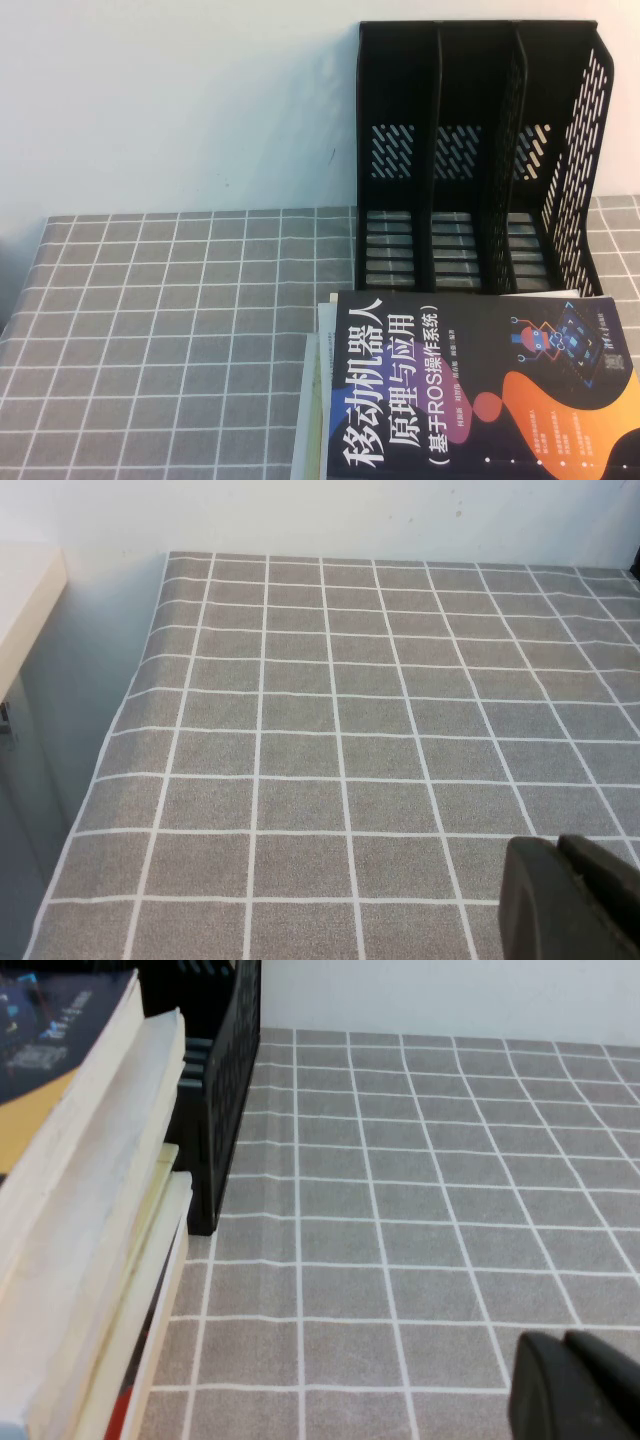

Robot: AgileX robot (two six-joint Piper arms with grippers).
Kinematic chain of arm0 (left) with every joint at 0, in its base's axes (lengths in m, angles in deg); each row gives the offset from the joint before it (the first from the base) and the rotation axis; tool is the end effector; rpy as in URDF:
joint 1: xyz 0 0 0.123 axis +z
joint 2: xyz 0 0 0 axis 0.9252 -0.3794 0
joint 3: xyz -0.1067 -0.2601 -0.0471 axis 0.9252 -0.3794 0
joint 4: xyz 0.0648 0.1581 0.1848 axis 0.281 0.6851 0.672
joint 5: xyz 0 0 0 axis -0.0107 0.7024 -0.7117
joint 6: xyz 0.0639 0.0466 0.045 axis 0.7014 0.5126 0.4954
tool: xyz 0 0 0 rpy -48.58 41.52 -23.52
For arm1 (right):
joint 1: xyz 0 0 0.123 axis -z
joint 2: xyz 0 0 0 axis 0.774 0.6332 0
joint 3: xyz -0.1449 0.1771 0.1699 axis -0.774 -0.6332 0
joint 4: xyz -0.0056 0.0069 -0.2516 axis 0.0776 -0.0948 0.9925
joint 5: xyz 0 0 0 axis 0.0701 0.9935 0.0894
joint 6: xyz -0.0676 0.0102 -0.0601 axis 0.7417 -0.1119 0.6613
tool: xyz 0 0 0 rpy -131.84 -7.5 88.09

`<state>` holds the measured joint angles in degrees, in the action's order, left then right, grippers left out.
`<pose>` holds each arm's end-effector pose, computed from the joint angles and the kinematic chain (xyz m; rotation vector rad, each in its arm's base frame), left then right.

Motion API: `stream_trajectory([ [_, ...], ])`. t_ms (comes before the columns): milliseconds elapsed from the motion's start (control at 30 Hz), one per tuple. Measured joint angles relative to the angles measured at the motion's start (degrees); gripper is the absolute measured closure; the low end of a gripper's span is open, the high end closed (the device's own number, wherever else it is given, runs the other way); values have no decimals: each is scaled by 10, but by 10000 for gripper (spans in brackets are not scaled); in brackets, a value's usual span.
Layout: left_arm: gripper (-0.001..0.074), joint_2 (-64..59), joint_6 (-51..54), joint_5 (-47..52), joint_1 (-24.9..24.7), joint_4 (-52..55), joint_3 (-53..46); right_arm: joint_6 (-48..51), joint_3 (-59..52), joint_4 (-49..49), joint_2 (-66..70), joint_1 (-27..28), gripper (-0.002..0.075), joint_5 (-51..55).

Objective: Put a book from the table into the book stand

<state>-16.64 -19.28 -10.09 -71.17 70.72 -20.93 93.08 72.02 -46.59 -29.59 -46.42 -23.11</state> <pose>0.0535 -0.0048 0.1794 -0.0528 1.8073 -0.1535 0.0527 -0.0041 0.1746 -0.0350 1.8498 -0.1335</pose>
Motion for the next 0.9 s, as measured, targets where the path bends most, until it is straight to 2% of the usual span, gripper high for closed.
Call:
stream_trajectory([
  [500,738,0,0,0,0,0,0,0,0,0,0,0,729,0],
  [900,738,0,0,-47,0,0,-2,0,0,0,0,0,729,0],
])
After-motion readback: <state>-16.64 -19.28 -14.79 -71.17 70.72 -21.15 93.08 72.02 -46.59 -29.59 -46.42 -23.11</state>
